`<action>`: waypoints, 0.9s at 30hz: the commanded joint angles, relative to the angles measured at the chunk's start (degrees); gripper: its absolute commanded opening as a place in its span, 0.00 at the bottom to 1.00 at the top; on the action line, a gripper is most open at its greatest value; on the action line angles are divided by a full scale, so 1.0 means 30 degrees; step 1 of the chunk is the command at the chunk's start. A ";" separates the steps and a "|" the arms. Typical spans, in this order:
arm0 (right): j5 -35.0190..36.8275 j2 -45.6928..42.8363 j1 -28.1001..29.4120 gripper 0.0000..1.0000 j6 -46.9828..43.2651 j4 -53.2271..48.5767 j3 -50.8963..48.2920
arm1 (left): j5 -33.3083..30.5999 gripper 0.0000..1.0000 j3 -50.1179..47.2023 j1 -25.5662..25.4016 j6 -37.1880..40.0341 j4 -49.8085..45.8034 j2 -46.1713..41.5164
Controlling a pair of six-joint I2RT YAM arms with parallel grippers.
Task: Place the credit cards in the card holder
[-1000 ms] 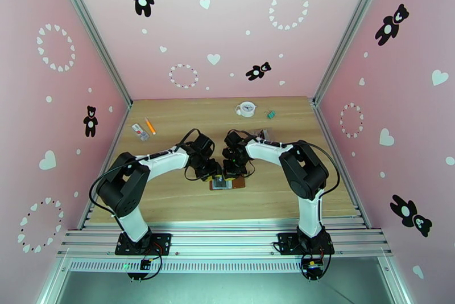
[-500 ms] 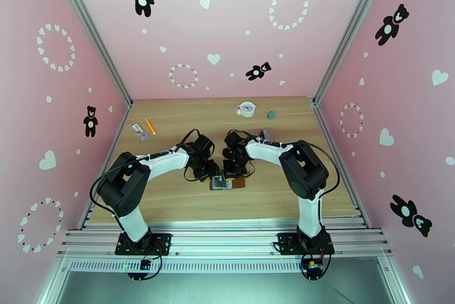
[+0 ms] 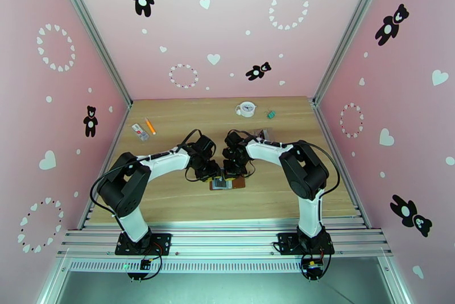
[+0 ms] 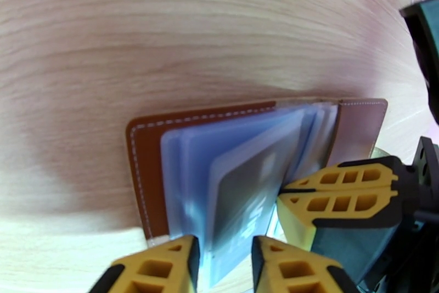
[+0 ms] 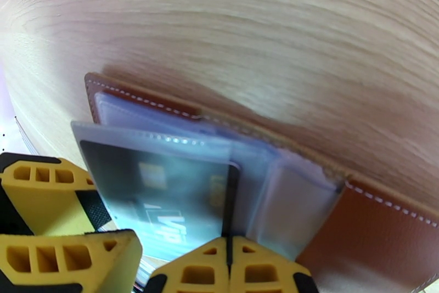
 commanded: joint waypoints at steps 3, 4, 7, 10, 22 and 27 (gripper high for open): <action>0.0393 -0.0331 -0.0008 0.00 0.0116 -0.0363 -0.0420 | 0.1100 0.30 0.0330 -0.0219 -0.0192 0.0971 -0.0152; 0.0416 -0.0363 -0.0023 0.00 0.0134 -0.0334 -0.0367 | 0.1243 0.30 0.0336 -0.0216 -0.0276 0.1156 -0.0212; 0.0491 -0.0611 -0.0023 0.00 0.0203 -0.0334 -0.0256 | 0.1441 0.30 0.0479 -0.0236 -0.0434 0.1366 -0.0360; 0.0560 -0.0828 -0.0008 0.00 0.0262 -0.0385 -0.0124 | 0.1529 0.30 0.0570 -0.0225 -0.0529 0.1437 -0.0396; 0.0932 -0.2901 -0.0619 0.11 0.0596 -0.1321 0.0413 | 0.1895 0.30 0.1119 -0.0289 -0.0930 0.1591 -0.0397; 0.1573 -0.3803 -0.1225 0.13 0.0343 -0.2250 0.0485 | 0.1976 0.32 0.1732 -0.0504 -0.0860 0.1466 0.0045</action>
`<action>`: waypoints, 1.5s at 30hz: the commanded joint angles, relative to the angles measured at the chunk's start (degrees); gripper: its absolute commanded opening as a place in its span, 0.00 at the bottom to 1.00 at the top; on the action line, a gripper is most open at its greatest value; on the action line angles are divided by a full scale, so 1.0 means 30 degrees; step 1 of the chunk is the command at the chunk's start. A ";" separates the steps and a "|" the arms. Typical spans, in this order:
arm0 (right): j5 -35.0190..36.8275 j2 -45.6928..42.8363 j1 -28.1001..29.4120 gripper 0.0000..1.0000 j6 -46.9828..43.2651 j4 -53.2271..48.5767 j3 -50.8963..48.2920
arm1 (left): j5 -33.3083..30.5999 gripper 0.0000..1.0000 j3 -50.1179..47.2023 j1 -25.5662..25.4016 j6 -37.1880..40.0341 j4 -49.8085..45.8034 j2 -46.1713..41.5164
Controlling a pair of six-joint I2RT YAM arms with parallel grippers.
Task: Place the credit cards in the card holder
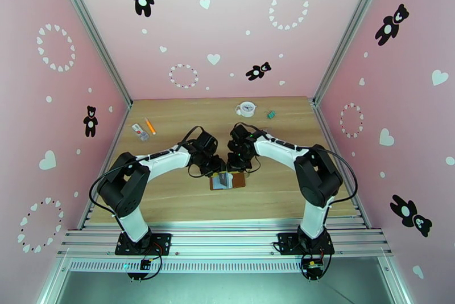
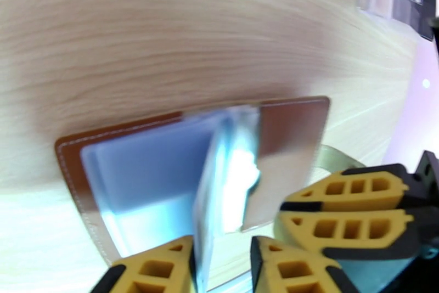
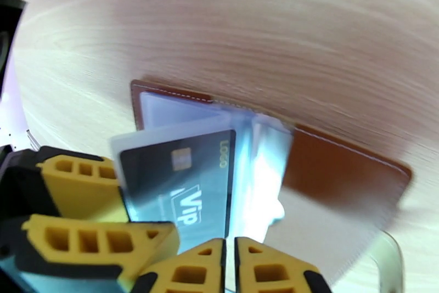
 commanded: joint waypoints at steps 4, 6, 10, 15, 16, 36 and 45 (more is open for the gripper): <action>0.0875 -0.1667 -0.0945 0.14 -0.0200 -0.1292 -0.0166 | 0.0578 0.34 0.1469 -0.0597 -0.0026 0.0063 0.0667; 0.1130 -0.2077 -0.1252 0.14 -0.0200 -0.1462 -0.0420 | 0.0651 0.36 0.2003 -0.0808 0.0067 -0.0094 0.1150; 0.1506 -0.2707 -0.1768 0.14 -0.0171 -0.1721 -0.0818 | 0.0783 0.38 0.3157 -0.1172 0.0243 -0.0357 0.2056; 0.1952 -0.3408 -0.2173 0.15 -0.0142 -0.2028 -0.1208 | 0.0873 0.39 0.4152 -0.1306 0.0375 -0.0540 0.2801; 0.2045 -0.3525 -0.2212 0.15 -0.0112 -0.2100 -0.1244 | 0.0815 0.40 0.4261 -0.1293 0.0410 -0.0590 0.2859; 0.7036 -0.0514 -0.6337 0.36 -0.3133 -0.5988 0.5389 | -0.1225 0.42 0.0181 0.0272 0.0308 -0.1046 -0.0333; 0.9529 0.4244 -0.6780 0.39 -0.4531 -0.8384 1.1215 | -0.1699 0.42 -0.1218 0.0569 0.0433 -0.1102 -0.0713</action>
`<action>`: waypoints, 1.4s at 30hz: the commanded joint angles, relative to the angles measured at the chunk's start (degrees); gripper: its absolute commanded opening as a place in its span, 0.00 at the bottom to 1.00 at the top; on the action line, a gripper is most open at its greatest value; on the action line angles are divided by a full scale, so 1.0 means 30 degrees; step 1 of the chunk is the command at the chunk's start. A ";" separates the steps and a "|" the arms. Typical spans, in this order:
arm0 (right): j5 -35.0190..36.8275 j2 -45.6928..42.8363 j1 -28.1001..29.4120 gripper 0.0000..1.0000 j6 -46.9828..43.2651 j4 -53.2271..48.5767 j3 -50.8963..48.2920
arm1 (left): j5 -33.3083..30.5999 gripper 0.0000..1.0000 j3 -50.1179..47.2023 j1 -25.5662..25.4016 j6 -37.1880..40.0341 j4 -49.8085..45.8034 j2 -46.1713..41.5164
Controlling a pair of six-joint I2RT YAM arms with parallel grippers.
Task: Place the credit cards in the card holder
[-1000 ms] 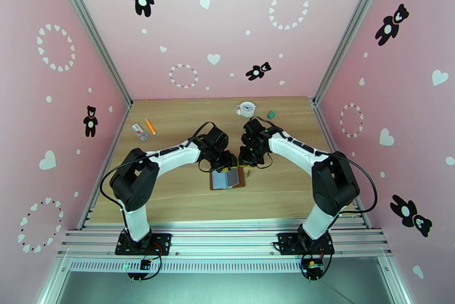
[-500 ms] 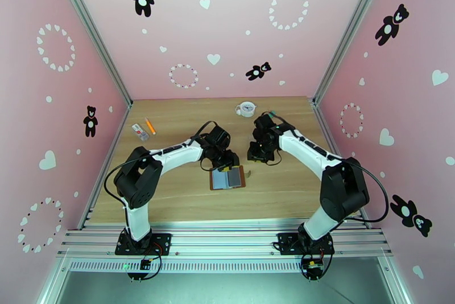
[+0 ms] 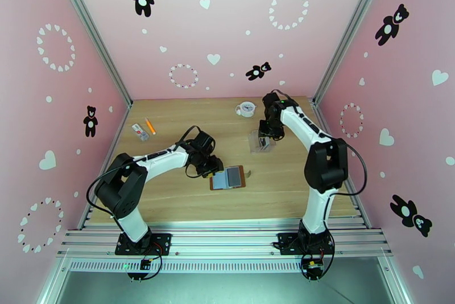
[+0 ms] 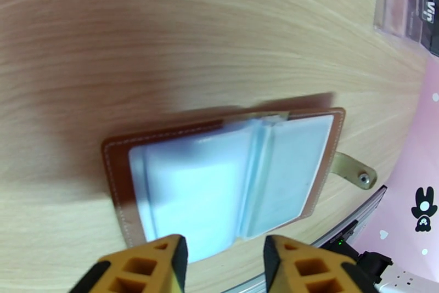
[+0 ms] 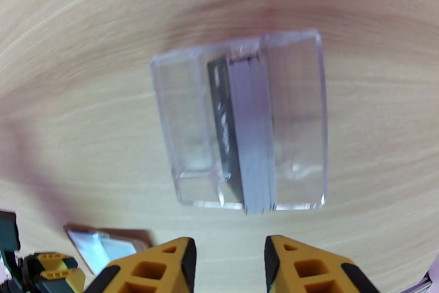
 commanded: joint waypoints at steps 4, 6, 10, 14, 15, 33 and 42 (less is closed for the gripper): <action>0.2156 0.2238 0.0039 0.40 -0.1464 -0.2277 0.2923 | -0.0429 0.42 -0.0780 0.0156 0.0063 -0.0007 -0.0270; 0.2194 0.2719 -0.0001 0.40 -0.1606 -0.2478 0.3279 | -0.0370 0.42 -0.0812 0.0131 0.0107 -0.0005 -0.0148; 0.1772 0.3224 -0.0005 0.41 -0.1736 -0.2411 0.3558 | -0.0369 0.42 -0.0841 0.0131 0.0135 0.0017 -0.0026; 0.1297 0.3807 0.0013 0.41 -0.1853 -0.2440 0.3894 | -0.0344 0.42 -0.0841 0.0142 0.0130 0.0083 0.0168; 0.1235 0.3981 0.0010 0.41 -0.1882 -0.2513 0.4030 | -0.0344 0.42 -0.0841 0.0136 0.0115 0.0126 0.0219; 0.3582 0.5697 -0.0009 0.42 -0.1872 -0.3986 0.5654 | -0.0197 0.42 -0.0656 0.0162 0.0304 0.0054 0.0608; 0.4822 0.5295 -0.0020 0.41 -0.1831 -0.4479 0.6346 | -0.0149 0.42 -0.0380 0.0187 0.0544 -0.0123 0.0867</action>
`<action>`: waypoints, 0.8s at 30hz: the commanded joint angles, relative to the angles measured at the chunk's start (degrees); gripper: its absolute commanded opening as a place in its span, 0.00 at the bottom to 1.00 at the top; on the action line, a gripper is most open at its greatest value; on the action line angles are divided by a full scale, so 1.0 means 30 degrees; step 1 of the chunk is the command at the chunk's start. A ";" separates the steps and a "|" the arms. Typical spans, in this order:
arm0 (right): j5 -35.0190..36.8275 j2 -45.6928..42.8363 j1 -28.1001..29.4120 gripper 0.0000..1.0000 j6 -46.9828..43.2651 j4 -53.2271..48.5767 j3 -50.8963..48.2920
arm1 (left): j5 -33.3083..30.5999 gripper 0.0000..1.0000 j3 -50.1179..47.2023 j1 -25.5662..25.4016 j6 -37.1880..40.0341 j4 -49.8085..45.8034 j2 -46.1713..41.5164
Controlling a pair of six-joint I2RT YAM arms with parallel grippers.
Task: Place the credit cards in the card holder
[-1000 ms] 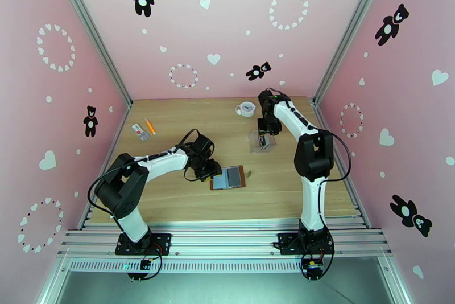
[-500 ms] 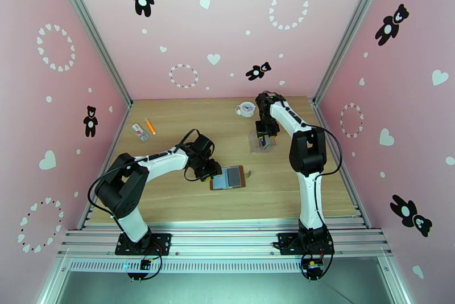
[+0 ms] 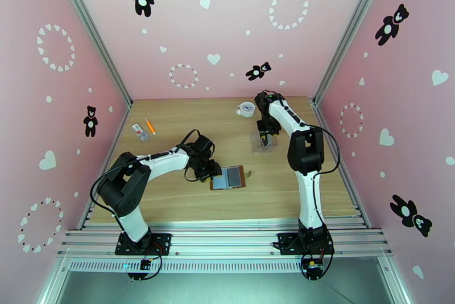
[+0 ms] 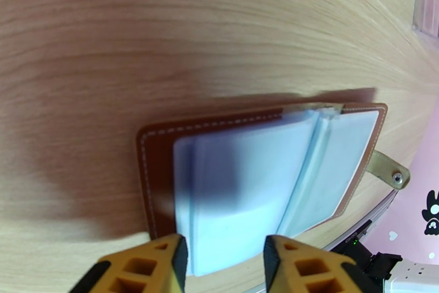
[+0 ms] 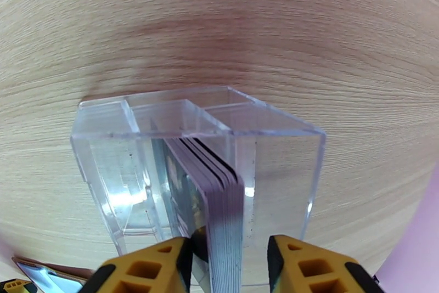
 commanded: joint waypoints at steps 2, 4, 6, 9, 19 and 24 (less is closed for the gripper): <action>0.1093 0.0023 -0.0071 0.40 -0.0025 -0.0991 0.0800 | -0.0040 0.42 0.0291 0.0159 0.0420 -0.0184 0.0402; 0.1134 0.0000 -0.0071 0.37 -0.0085 -0.1050 0.0836 | -0.0037 0.42 0.0320 0.0182 0.0464 -0.0234 0.0431; 0.1152 -0.0038 -0.0071 0.32 -0.0129 -0.1111 0.0917 | -0.0036 0.42 0.0349 0.0176 0.0545 -0.0260 0.0512; 0.1058 -0.0037 -0.0071 0.22 -0.0229 -0.1198 0.1010 | 0.0031 0.42 0.0407 0.0189 0.0581 -0.0244 0.0584; -0.0319 -0.0292 -0.0067 0.00 -0.0062 -0.1260 0.1320 | -0.0036 0.42 0.0577 0.0203 0.0627 -0.0349 0.0592; -0.1634 -0.0946 -0.0071 0.00 0.0283 -0.1258 0.1278 | -0.0122 0.42 0.0558 0.0276 0.0608 -0.0356 0.0464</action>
